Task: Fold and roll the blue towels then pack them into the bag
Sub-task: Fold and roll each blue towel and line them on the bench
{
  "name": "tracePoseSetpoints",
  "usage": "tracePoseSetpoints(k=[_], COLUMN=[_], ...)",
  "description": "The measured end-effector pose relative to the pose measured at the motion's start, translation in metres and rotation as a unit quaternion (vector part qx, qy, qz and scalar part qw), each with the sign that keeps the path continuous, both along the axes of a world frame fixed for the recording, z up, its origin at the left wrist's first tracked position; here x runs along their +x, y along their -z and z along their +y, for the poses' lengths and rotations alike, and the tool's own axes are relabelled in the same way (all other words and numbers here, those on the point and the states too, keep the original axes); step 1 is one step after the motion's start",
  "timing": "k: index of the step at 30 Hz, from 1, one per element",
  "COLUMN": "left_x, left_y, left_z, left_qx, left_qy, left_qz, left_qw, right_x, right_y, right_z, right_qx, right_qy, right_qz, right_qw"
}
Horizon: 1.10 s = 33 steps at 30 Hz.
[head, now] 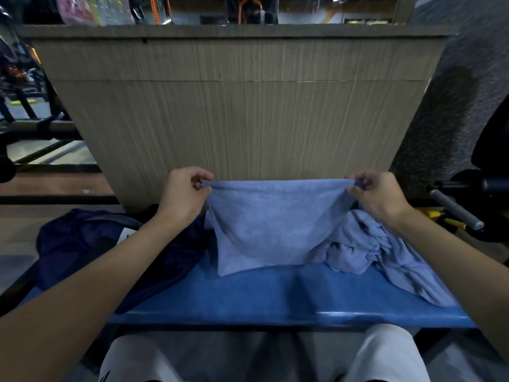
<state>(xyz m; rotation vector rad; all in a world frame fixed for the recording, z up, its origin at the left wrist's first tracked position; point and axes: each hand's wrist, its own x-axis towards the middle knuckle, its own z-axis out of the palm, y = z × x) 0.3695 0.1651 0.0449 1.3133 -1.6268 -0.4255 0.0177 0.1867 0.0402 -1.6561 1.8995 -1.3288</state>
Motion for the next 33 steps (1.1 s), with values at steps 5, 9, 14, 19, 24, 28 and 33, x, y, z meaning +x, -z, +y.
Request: tracePoseSetpoints(k=[5, 9, 14, 19, 24, 28, 33], left_x=[0.005, 0.007, 0.007, 0.001, -0.005, -0.005, 0.004], left_y=[0.001, 0.001, 0.003, 0.005, -0.003, 0.001, 0.051], left_z=[-0.005, -0.006, -0.015, -0.038, -0.059, -0.058, -0.031], left_qx=[0.004, 0.016, 0.086, 0.144, 0.063, 0.042, 0.096], left_qy=[-0.005, 0.015, 0.019, 0.001, 0.015, 0.033, 0.054], left_qz=[-0.04, -0.065, -0.03, 0.129, 0.169, 0.12, 0.051], left_qw=[0.999, 0.998, 0.996, 0.981, 0.983, 0.991, 0.993], right_x=[-0.005, -0.003, -0.008, -0.007, -0.004, -0.007, -0.013], right_y=[-0.001, -0.003, 0.0, 0.003, -0.002, 0.001, 0.048], right_z=[0.004, 0.005, -0.004, -0.021, -0.038, -0.035, -0.008], right_qx=[0.008, 0.003, 0.028, 0.037, -0.034, -0.048, 0.022], right_qy=[0.001, -0.004, 0.012, -0.013, -0.005, -0.01, -0.023], right_qz=[0.059, 0.104, 0.05, -0.05, -0.112, -0.096, -0.002], right_qw=[0.998, 0.995, 0.998, 0.998, 0.993, 0.994, 0.999])
